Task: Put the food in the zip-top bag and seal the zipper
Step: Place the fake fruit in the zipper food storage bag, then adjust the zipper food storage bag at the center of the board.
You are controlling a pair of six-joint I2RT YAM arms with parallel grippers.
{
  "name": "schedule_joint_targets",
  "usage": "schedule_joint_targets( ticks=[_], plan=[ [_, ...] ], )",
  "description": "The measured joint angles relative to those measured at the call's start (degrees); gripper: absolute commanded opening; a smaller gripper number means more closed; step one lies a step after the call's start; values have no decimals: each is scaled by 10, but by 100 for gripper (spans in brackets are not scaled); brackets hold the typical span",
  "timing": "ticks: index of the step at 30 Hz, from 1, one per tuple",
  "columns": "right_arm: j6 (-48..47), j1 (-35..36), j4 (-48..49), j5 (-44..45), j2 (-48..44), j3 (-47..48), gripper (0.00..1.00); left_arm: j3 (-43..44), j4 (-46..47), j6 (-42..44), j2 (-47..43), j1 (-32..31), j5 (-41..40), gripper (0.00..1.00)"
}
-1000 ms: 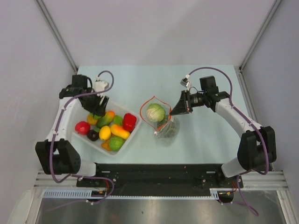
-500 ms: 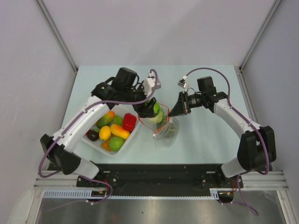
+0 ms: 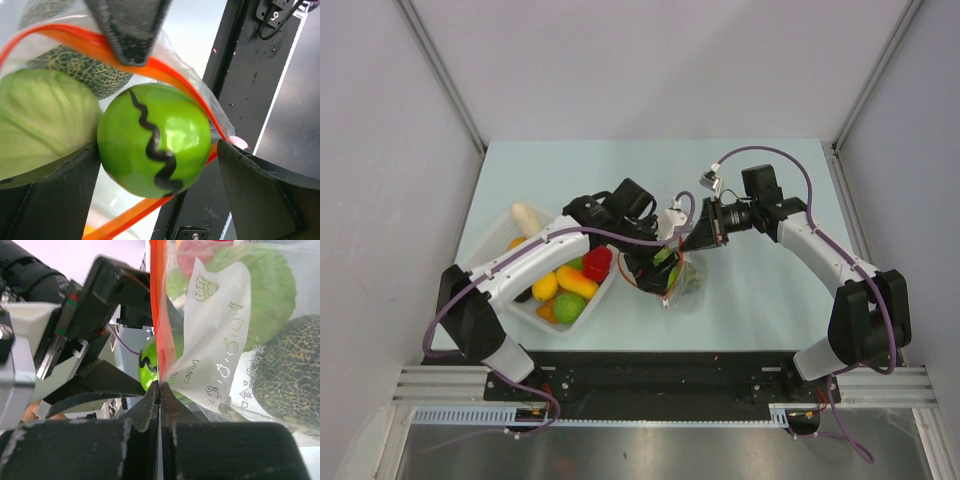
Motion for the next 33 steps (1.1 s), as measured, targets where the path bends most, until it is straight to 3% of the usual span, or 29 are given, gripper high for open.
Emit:
schedule_joint_targets(
  ticks=[6, 10, 14, 18, 23, 25, 28, 29, 30, 32, 33],
  plan=[
    [0, 0, 0, -11, 0, -7, 0, 6, -19, 19, -25, 48, 2, 100],
    [-1, -2, 0, -21, 0, -11, 0, 0, -40, 95, -82, 87, 5, 99],
    [-2, -3, 0, -29, -1, -13, 0, -58, -39, 191, -172, 82, 19, 96],
    [-2, -3, 0, -33, -1, -14, 0, -125, -24, 285, -231, 66, 23, 80],
    [-2, -3, 0, -34, -1, -14, 0, -171, 9, 378, -219, 19, 8, 57],
    [-2, -3, 0, -34, -1, -14, 0, -188, 20, 405, -213, 3, 1, 53],
    [-2, -3, 0, -35, -1, -14, 0, -212, 41, 430, -209, -13, -12, 34],
    [-2, -3, 0, -35, -1, -14, 0, -223, 53, 439, -208, -19, -23, 18],
    [-2, -3, 0, -35, -1, -14, 0, -229, 59, 441, -207, -22, -29, 10],
    [-2, -3, 0, -36, -1, -14, 0, -236, 73, 449, -201, -29, -47, 0],
    [-3, -3, 0, -36, -1, -14, 0, -236, 80, 450, -199, -31, -55, 0]
  ],
)
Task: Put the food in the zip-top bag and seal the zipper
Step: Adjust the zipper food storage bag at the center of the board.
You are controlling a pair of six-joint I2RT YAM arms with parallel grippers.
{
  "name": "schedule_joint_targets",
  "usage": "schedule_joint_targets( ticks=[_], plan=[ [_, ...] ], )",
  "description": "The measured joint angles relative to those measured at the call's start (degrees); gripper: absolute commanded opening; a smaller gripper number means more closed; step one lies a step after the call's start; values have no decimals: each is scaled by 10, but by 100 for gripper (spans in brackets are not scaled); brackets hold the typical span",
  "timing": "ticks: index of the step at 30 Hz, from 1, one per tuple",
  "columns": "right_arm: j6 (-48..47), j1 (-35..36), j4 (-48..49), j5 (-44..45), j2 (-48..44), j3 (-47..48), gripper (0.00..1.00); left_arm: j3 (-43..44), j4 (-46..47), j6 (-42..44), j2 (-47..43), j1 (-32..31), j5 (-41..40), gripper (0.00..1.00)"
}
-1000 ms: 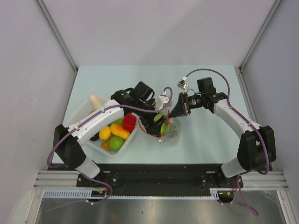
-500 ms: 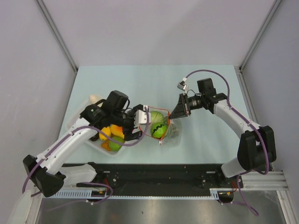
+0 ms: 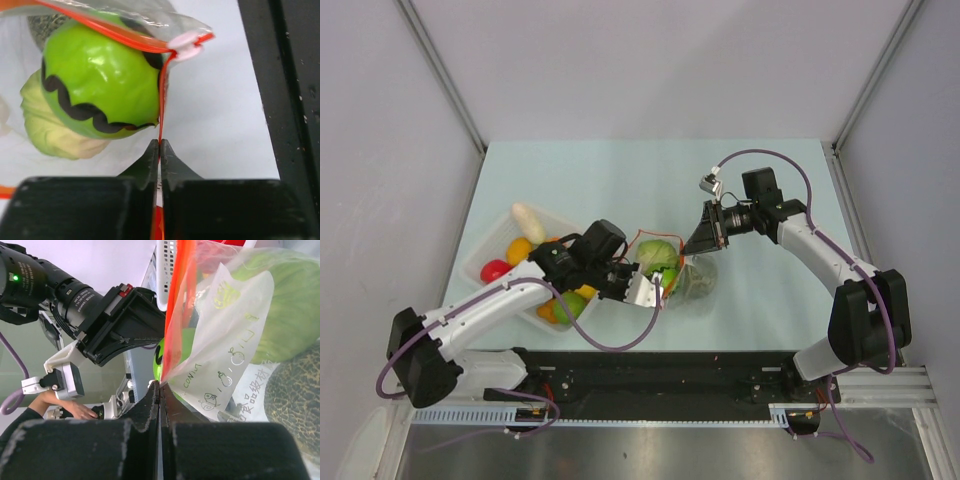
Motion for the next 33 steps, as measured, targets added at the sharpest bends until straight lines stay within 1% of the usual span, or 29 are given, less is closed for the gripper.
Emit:
schedule_joint_targets(
  ticks=[3, 7, 15, 18, 20, 25, 27, 28, 29, 30, 31, 33],
  plan=[
    [-5, 0, -3, 0, 0, 0, 0, 7, 10, -1, 1, -1, -14, 0],
    [-13, -2, -12, 0, 0, 0, 0, 45, 7, -4, -3, -2, -15, 0],
    [-33, 0, -38, -2, 0, 7, 0, 137, -56, -7, -14, -21, -12, 0],
    [-48, 4, -51, 3, 0, 19, 0, 180, -82, -11, -14, -40, -10, 0],
    [-60, 9, -61, 7, 0, 28, 0, 193, -96, -11, -14, -61, -12, 0],
    [-102, 14, -96, 20, 4, 57, 0, 168, -124, -13, -14, -119, -16, 0],
    [-123, 16, -109, 28, 6, 63, 0, 148, -132, -21, -14, -130, -21, 7],
    [-132, 17, -116, 31, 7, 64, 0, 140, -135, -31, -14, -132, -27, 14],
    [-142, 18, -125, 35, 9, 64, 0, 134, -136, -43, -14, -133, -33, 28],
    [-152, 19, -135, 38, 10, 64, 0, 130, -136, -56, -14, -133, -40, 35],
    [-159, 20, -140, 40, 11, 64, 0, 129, -134, -71, -14, -132, -47, 53],
    [-176, 21, -153, 43, 12, 64, 0, 125, -121, -111, -18, -121, -48, 60]
  ],
)
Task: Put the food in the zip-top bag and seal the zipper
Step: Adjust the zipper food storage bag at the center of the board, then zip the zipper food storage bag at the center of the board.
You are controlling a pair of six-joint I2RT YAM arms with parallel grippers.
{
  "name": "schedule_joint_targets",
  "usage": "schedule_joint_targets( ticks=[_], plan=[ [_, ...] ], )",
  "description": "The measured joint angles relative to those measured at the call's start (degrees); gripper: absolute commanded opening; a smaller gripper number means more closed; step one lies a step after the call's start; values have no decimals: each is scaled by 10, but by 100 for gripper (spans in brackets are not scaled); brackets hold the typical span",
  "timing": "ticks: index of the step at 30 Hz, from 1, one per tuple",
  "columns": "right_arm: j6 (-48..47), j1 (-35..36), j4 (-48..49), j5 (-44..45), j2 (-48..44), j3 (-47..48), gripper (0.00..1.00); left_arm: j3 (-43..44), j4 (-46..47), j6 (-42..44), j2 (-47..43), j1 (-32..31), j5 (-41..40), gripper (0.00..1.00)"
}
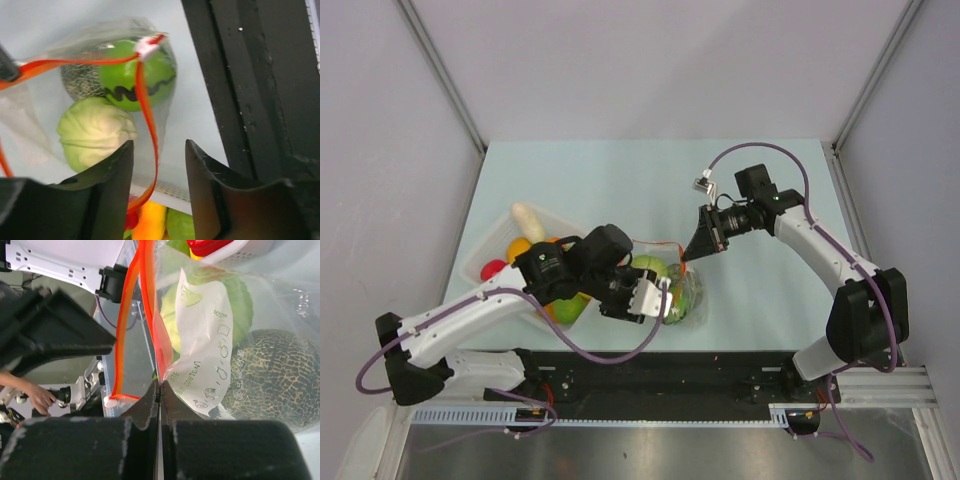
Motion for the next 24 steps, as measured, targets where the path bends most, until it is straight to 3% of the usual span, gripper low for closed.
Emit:
schedule_joint_targets(
  ticks=[3, 11, 15, 20, 24],
  plan=[
    [-18, 2, -13, 1, 0, 0, 0, 0, 16, -53, -15, 50, 20, 66],
    [-37, 3, -26, 0, 0, 0, 0, -9, 50, -158, -84, 344, 77, 70],
    [-44, 4, -31, 0, 0, 0, 0, -11, 47, -160, -78, 439, 116, 78],
    [-51, 10, -36, 0, 2, 0, 0, -32, 47, -102, -82, 408, 171, 82],
    [-54, 17, -40, 0, 7, 3, 0, -66, 51, -29, -102, 264, 148, 83]
  ],
)
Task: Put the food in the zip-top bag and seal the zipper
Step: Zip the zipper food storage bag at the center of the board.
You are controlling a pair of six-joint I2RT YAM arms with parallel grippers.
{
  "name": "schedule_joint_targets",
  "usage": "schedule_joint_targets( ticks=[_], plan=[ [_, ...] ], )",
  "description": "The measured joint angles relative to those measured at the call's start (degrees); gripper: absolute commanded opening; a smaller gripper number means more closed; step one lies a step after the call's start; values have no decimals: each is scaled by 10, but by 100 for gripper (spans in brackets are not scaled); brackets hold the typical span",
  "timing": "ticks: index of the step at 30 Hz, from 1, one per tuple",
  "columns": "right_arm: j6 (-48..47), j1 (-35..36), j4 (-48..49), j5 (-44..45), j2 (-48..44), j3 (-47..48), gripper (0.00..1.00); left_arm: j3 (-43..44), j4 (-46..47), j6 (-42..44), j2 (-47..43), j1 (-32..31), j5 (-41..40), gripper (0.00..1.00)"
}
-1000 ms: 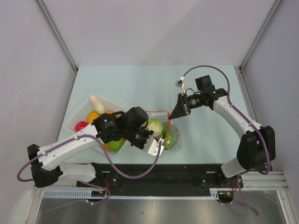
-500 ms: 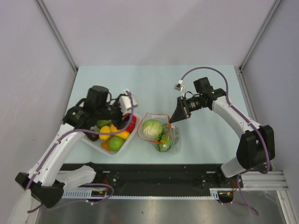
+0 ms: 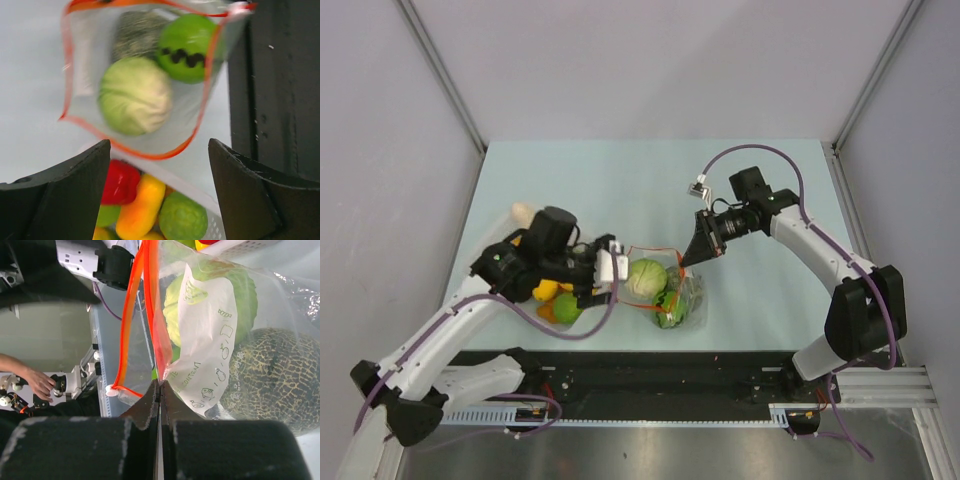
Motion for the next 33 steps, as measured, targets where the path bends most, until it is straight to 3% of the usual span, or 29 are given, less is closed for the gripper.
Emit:
schedule_joint_targets(
  ticks=[8, 11, 12, 14, 15, 16, 17, 18, 20, 21, 23, 29, 33],
  plan=[
    [-10, 17, -6, 2, 8, 17, 0, -47, 11, 72, 16, -166, -49, 77],
    [-16, 24, -8, 6, 16, 28, 0, -73, 42, 76, 27, -212, -76, 60],
    [-19, 28, -9, 7, 19, 32, 0, -80, 51, 78, 33, -225, -86, 42],
    [-23, 34, -11, 10, 26, 41, 0, -87, 67, 76, 49, -246, -106, 22],
    [-25, 35, -12, 12, 30, 47, 0, -87, 75, 74, 59, -254, -116, 5],
    [-27, 43, -14, 16, 37, 58, 4, -87, 85, 70, 68, -259, -123, 0],
    [-31, 50, -15, 20, 43, 68, 11, -86, 92, 62, 76, -263, -128, 0],
    [-34, 55, -14, 23, 48, 76, 27, -85, 98, 55, 81, -265, -132, 0],
    [-38, 67, -15, 36, 53, 92, 47, -72, 104, 31, 92, -267, -134, 0],
    [-40, 72, -14, 42, 54, 99, 67, -64, 110, 15, 95, -267, -134, 0],
    [-47, 73, -12, 56, 50, 109, 78, -47, 124, -19, 97, -267, -132, 0],
    [-59, -27, 24, 96, -66, 53, 83, -12, 183, -132, 109, -267, -128, 0],
    [-79, -99, 64, 123, -223, -24, 75, -11, 207, -177, 127, -267, -123, 0]
  ],
)
